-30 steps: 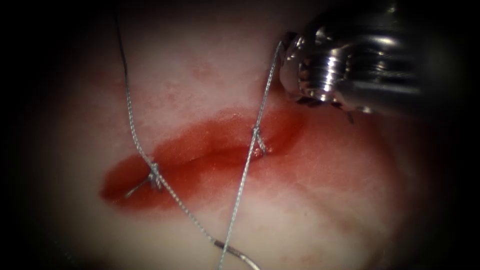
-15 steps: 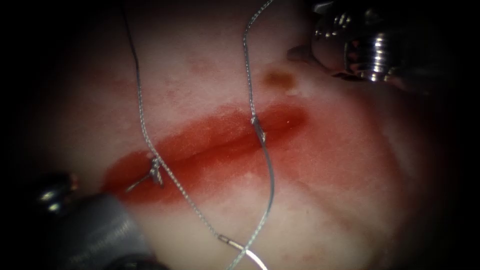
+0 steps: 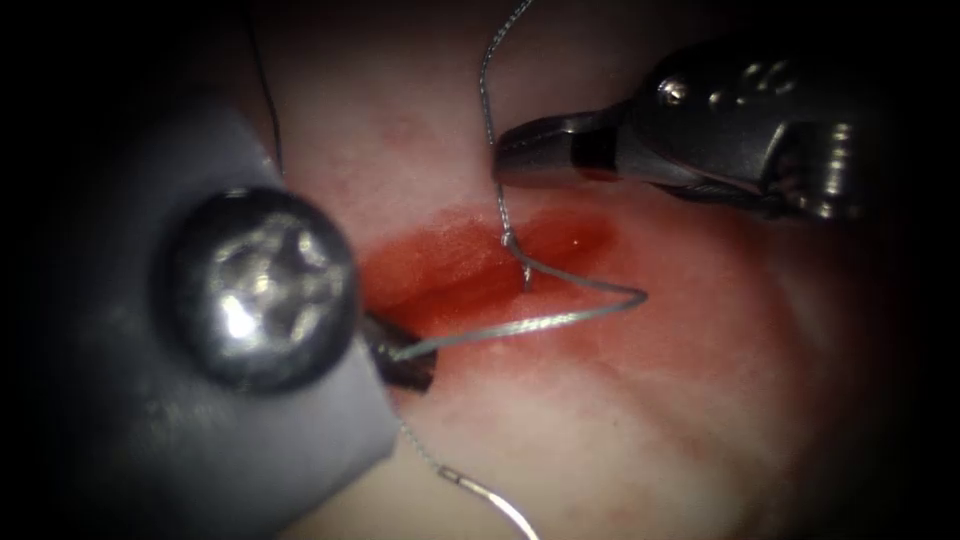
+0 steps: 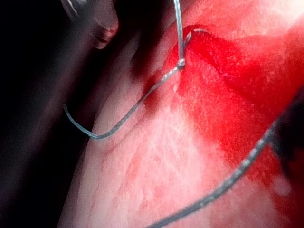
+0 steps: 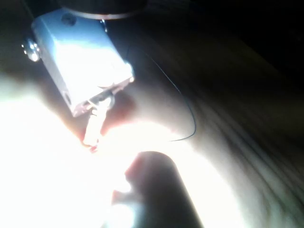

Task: Wound Closure
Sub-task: Wrap the suture once around the right grasper.

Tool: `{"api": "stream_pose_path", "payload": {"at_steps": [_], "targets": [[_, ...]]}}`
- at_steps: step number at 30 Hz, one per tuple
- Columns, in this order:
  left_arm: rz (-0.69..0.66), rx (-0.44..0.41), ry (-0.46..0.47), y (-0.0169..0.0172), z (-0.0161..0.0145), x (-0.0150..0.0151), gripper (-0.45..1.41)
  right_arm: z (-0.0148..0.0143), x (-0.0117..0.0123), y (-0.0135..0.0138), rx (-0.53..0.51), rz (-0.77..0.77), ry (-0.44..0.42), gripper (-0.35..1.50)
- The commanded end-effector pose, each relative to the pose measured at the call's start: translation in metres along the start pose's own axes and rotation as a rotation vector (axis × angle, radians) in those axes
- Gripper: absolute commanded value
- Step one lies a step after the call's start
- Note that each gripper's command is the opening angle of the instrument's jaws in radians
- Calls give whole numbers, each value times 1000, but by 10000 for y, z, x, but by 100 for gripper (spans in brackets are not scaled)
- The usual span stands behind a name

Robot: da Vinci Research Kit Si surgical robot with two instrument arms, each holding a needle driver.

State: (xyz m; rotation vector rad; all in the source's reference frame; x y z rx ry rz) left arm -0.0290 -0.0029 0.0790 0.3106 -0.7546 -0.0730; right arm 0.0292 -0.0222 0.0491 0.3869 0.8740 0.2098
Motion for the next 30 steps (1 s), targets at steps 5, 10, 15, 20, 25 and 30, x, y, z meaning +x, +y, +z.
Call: {"api": "stream_pose_path", "payload": {"at_steps": [5,10,15,20,25,30], "targets": [[74,-174,-6,37,-2,4,-45,31,-10,-8,165,-30,10,-35],[209,-304,136,59,-17,26,-45,25,-11,-3,256,-67,39,-35],[307,-408,242,80,-24,35,-45,28,-15,-8,341,20,97,-35],[297,-414,256,85,-5,44,-45,26,-16,-6,408,78,245,-35],[258,-357,233,80,15,50,-45,20,-23,0,478,257,499,-35],[248,-320,193,73,13,50,-45,17,-39,7,446,362,619,-35]]}}
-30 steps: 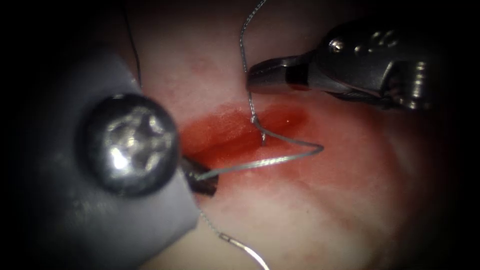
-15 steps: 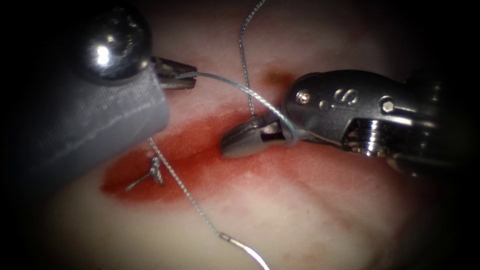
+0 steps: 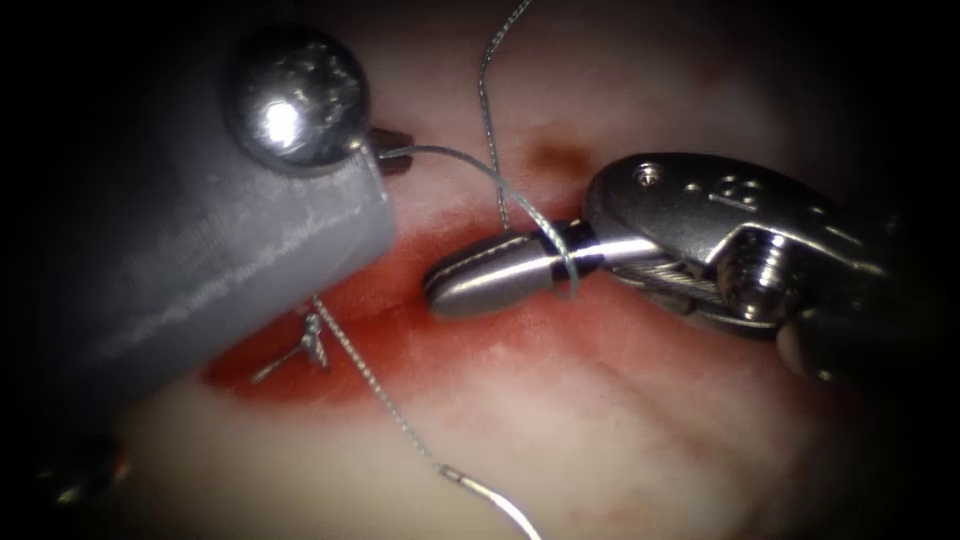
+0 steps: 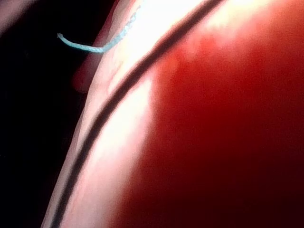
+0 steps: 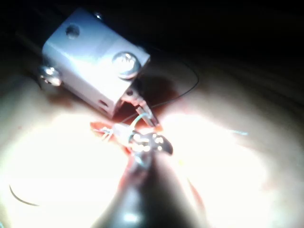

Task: Wound Closure
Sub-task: Wrap the suture once around the right grasper.

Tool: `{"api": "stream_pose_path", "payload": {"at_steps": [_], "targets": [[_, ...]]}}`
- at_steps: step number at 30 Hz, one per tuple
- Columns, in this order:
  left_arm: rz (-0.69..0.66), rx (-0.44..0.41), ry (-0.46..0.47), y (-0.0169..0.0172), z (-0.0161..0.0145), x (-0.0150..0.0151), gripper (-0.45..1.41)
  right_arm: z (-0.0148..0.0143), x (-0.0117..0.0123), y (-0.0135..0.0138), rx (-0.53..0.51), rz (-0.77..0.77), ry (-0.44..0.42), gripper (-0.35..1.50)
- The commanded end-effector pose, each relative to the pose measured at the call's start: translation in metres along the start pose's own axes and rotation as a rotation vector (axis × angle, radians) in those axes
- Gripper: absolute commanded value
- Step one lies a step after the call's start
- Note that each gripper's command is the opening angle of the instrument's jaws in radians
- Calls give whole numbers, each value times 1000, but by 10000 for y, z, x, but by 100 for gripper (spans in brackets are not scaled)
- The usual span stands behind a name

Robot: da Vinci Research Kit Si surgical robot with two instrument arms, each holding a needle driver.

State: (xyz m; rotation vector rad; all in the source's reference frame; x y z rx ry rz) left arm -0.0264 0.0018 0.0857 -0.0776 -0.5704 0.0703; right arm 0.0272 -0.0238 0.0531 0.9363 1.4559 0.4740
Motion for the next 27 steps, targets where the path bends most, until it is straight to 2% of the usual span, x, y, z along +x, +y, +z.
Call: {"api": "stream_pose_path", "payload": {"at_steps": [1,5,10,16,21,22,27], "targets": [[-20,0,-16,9,-3,-3,-45,4,-2,9,-28,31,44,-35],[-66,10,-43,5,-4,-7,-45,2,-14,13,-45,112,143,-35],[-88,8,-51,1,-6,-12,-45,9,-13,18,-64,159,295,-35],[-98,8,-53,-1,-4,-15,-45,36,-15,15,40,216,331,-35],[-108,9,-54,-2,-4,-14,-45,47,-6,10,79,238,388,-35],[-119,8,-52,-3,-3,-14,-45,49,-3,9,77,242,424,-35],[-140,18,-62,-8,-1,-14,-45,48,11,9,-15,195,454,-35]]}}
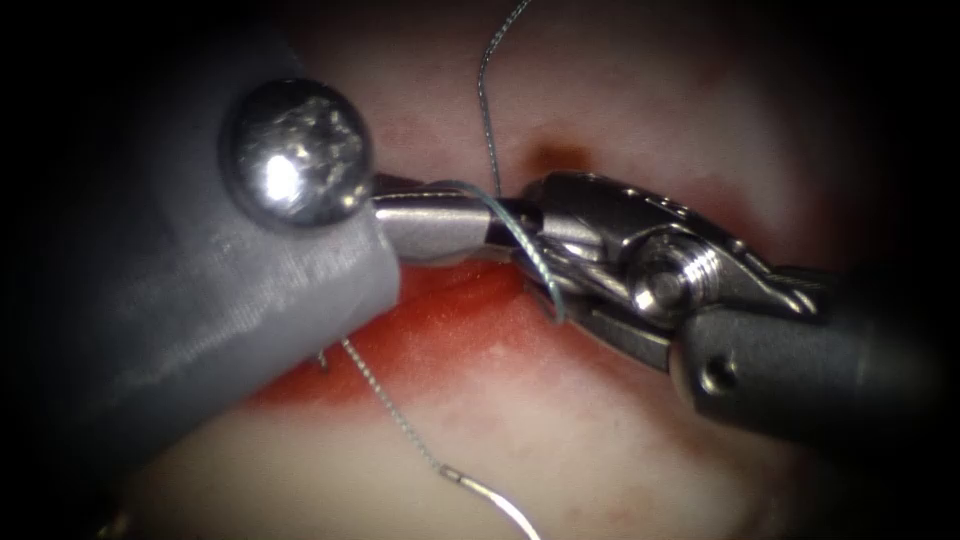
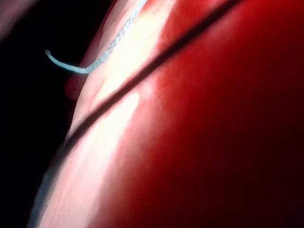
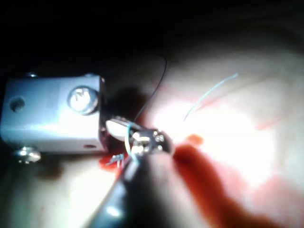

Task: Wound Closure
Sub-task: Wrap the suture once around the right grasper, then grab the suture tail.

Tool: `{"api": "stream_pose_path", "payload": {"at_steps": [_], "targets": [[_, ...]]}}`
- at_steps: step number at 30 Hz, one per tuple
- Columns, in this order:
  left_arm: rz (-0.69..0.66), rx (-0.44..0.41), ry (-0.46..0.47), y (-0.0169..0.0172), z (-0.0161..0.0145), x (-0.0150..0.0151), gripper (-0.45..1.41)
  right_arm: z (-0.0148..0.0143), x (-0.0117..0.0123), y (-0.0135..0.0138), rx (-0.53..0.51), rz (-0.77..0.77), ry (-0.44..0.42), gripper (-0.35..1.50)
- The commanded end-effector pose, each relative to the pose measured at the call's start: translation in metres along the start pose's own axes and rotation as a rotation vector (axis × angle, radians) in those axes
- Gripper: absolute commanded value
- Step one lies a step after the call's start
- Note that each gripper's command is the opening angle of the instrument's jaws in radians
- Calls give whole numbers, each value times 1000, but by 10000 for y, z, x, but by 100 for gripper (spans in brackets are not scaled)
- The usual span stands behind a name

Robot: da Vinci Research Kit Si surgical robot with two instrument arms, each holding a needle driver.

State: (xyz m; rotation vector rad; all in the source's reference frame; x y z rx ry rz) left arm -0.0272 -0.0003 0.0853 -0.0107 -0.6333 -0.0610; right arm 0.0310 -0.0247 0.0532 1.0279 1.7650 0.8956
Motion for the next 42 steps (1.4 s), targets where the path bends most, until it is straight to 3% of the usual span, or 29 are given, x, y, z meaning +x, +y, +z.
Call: {"api": "stream_pose_path", "payload": {"at_steps": [1,8,11,12,13,15,17,21,24,31,36,39,41,42], "targets": [[0,-1,-2,9,0,-4,-45,16,13,0,-30,-55,1,-35],[-24,28,-1,1,2,-5,-45,9,34,-3,-185,-249,-15,-35],[-49,27,1,-1,2,-8,-45,15,36,-6,-344,-459,-127,-35],[-63,25,3,-3,2,-10,-45,24,30,-11,-518,-539,-197,-35],[-67,22,6,-4,5,-15,-45,36,18,-15,-779,-633,-321,-35],[-71,22,7,-4,10,-19,-45,48,9,-15,-964,-660,-436,-35],[-72,28,5,-5,14,-23,-45,58,4,-13,-1075,-652,-484,-35],[-71,29,5,-8,14,-26,-45,61,2,-7,-1147,-629,-434,-35],[-71,29,4,-9,13,-27,-45,52,-3,1,-1181,-466,-305,-35],[-70,40,22,-11,14,-27,-45,34,-2,10,-1263,-436,-223,-27],[-61,58,44,-12,8,-21,-45,15,4,14,-1283,-367,-151,7],[-59,59,50,-12,8,-20,-45,11,9,15,-1292,-342,-135,17],[-59,58,54,-13,9,-21,-45,9,14,16,-1304,-325,-115,44],[-59,59,57,-13,10,-21,-45,9,15,16,-1301,-318,-114,39]]}}
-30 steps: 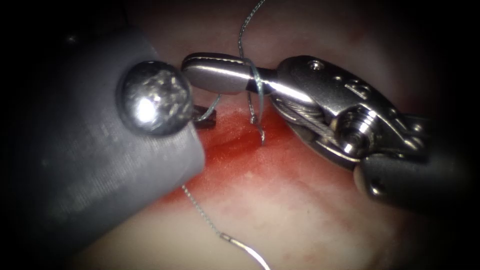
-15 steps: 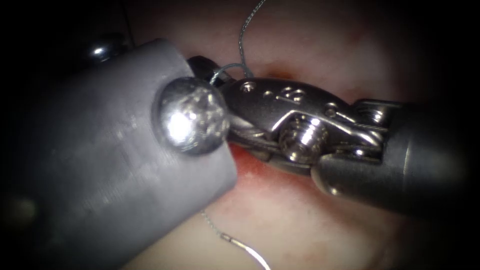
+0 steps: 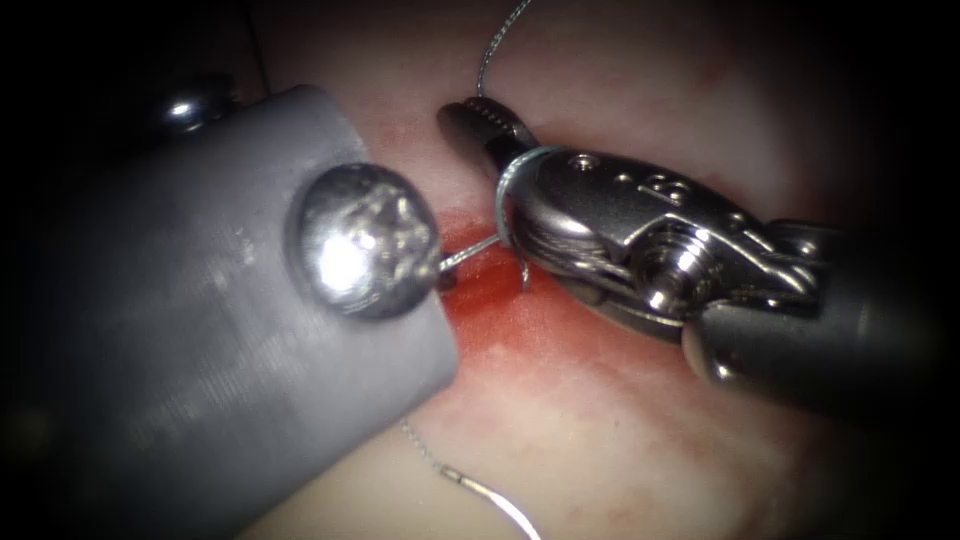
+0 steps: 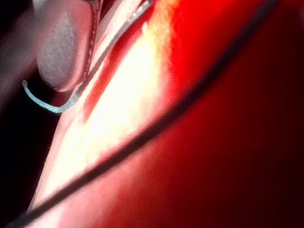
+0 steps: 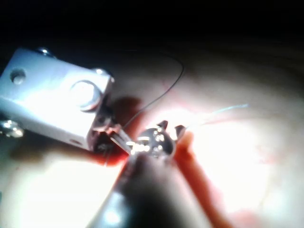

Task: Wound Closure
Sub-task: Grab the suture tail.

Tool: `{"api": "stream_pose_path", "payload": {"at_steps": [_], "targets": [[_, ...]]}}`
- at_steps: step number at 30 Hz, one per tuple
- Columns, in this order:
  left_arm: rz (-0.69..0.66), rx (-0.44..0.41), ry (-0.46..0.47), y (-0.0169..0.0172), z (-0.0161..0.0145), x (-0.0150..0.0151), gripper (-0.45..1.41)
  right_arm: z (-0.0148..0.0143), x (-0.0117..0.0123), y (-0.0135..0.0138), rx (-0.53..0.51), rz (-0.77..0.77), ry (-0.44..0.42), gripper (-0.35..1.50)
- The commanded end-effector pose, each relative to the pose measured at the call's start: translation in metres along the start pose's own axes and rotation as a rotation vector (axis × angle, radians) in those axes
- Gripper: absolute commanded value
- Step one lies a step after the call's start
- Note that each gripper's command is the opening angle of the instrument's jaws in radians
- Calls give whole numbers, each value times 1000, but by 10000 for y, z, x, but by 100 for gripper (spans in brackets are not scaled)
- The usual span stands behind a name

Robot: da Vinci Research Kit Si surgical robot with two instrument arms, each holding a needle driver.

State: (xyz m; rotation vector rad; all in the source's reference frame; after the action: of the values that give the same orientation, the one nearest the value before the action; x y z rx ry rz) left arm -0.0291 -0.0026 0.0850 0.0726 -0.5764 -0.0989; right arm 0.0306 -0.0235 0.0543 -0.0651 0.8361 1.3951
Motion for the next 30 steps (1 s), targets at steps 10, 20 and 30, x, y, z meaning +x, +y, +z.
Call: {"api": "stream_pose_path", "payload": {"at_steps": [10,20,30], "targets": [[3,0,11,5,-2,-8,-45,10,2,-12,29,50,-6,66],[2,8,24,-3,-4,-14,-45,9,2,-10,4,48,-48,31],[5,17,36,-5,-5,-13,-45,1,7,-8,16,28,-62,-35]]}}
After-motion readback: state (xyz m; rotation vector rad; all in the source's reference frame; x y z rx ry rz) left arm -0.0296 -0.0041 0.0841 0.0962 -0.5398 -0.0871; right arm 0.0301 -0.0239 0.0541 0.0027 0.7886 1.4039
